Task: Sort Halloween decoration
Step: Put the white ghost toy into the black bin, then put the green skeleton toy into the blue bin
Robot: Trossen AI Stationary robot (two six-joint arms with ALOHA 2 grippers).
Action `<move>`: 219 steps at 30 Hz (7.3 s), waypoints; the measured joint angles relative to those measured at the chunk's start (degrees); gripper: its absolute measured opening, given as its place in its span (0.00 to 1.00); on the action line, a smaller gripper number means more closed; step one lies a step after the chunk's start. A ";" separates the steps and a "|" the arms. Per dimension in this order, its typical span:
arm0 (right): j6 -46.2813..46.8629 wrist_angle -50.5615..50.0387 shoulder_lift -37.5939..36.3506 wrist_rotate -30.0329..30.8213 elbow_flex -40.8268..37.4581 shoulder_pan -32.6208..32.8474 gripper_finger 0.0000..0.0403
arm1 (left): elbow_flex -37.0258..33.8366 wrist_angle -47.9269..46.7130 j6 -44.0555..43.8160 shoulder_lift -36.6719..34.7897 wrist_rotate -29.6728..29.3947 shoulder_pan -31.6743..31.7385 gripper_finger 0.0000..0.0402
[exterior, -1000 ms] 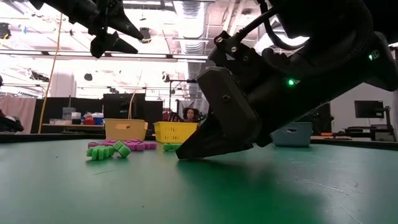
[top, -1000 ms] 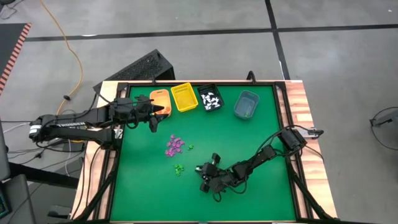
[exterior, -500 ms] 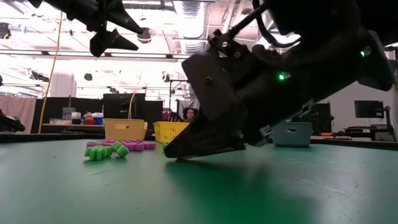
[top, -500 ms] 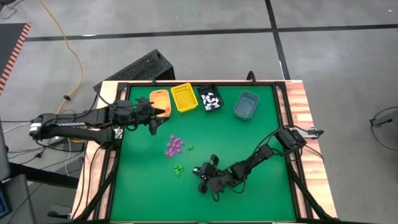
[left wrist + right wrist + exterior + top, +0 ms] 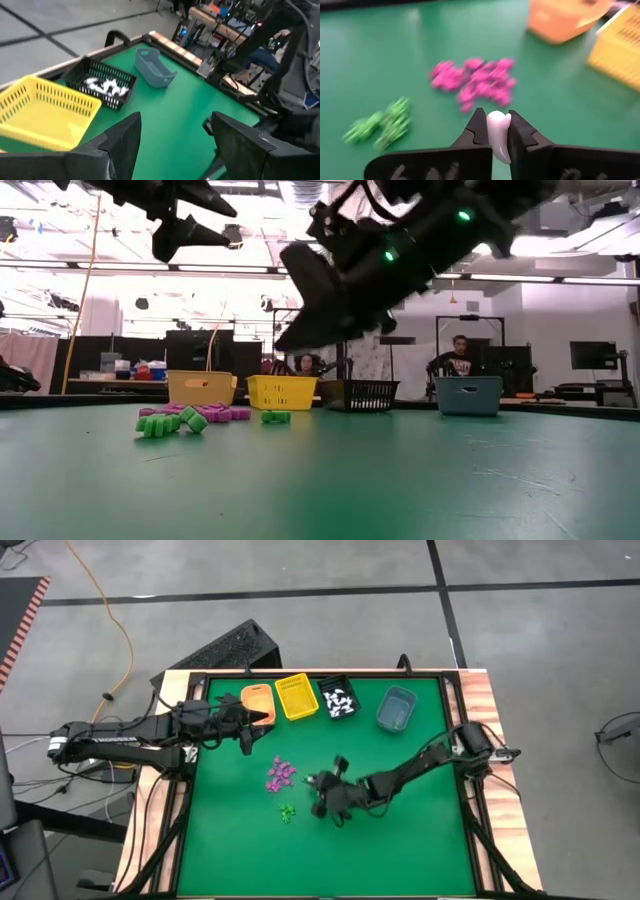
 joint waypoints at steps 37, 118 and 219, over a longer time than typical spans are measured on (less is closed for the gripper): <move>-8.95 -15.10 -10.75 -26.24 -0.13 -43.15 0.07 | 0.00 8.21 4.97 -0.04 21.95 15.06 0.58; -3.12 41.03 -11.99 -74.38 -12.47 -27.32 0.34 | 0.04 14.98 -1.70 0.00 13.97 14.75 0.58; -23.30 13.05 7.79 -57.94 -5.07 -22.39 0.03 | 0.00 13.71 1.57 -1.16 12.33 14.84 0.58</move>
